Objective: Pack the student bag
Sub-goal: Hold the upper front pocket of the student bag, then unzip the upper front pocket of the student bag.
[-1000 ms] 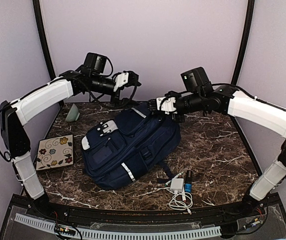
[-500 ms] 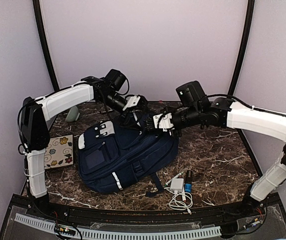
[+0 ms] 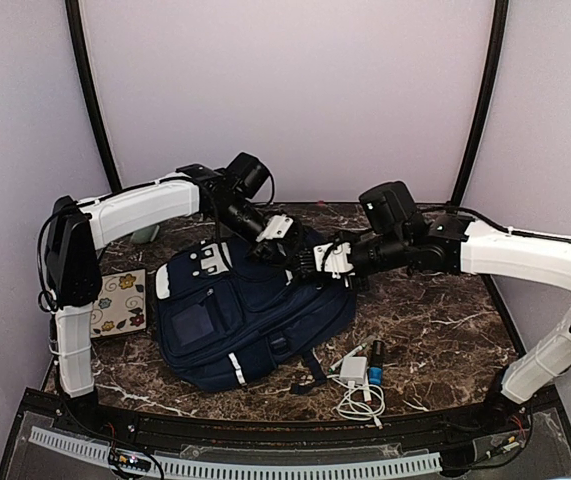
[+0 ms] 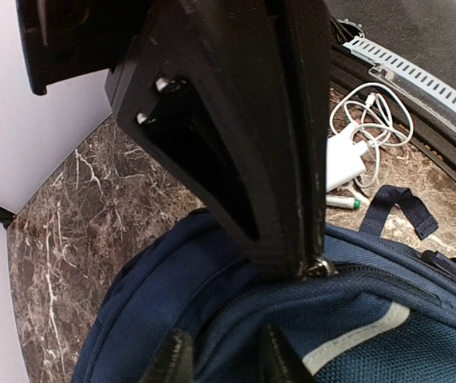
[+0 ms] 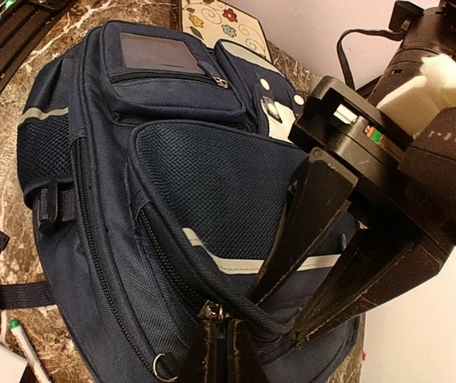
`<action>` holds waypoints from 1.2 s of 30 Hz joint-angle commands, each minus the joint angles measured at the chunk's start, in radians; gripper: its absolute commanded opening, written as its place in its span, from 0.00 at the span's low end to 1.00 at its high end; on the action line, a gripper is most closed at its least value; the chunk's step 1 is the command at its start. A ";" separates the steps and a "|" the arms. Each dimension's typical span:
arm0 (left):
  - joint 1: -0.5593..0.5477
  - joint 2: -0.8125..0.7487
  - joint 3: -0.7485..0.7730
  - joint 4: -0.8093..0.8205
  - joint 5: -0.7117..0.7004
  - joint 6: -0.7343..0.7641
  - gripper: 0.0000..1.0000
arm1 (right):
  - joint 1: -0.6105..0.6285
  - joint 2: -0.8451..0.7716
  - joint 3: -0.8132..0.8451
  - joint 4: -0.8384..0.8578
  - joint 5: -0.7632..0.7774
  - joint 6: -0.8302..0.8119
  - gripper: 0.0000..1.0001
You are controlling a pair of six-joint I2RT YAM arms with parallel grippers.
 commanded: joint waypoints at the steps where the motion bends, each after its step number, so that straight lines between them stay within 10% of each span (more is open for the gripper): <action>1: -0.074 0.024 -0.028 -0.043 0.027 0.003 0.19 | 0.007 -0.056 -0.007 0.239 0.005 0.044 0.00; 3: -0.082 0.024 -0.033 -0.032 0.013 -0.007 0.01 | 0.006 -0.063 -0.025 0.247 0.007 0.056 0.00; 8: -0.086 0.005 -0.068 0.059 -0.033 -0.111 0.00 | 0.006 -0.092 -0.081 0.286 0.046 0.108 0.00; 16: -0.084 -0.112 -0.284 0.717 -0.444 -0.594 0.00 | 0.044 -0.138 -0.211 0.380 0.162 0.484 0.00; 24: -0.071 -0.087 -0.290 0.836 -0.540 -0.717 0.00 | 0.204 -0.057 -0.295 0.542 0.294 0.872 0.00; 36: -0.065 -0.200 -0.453 0.922 -0.458 -0.700 0.00 | 0.292 -0.023 -0.304 0.684 0.250 0.906 0.10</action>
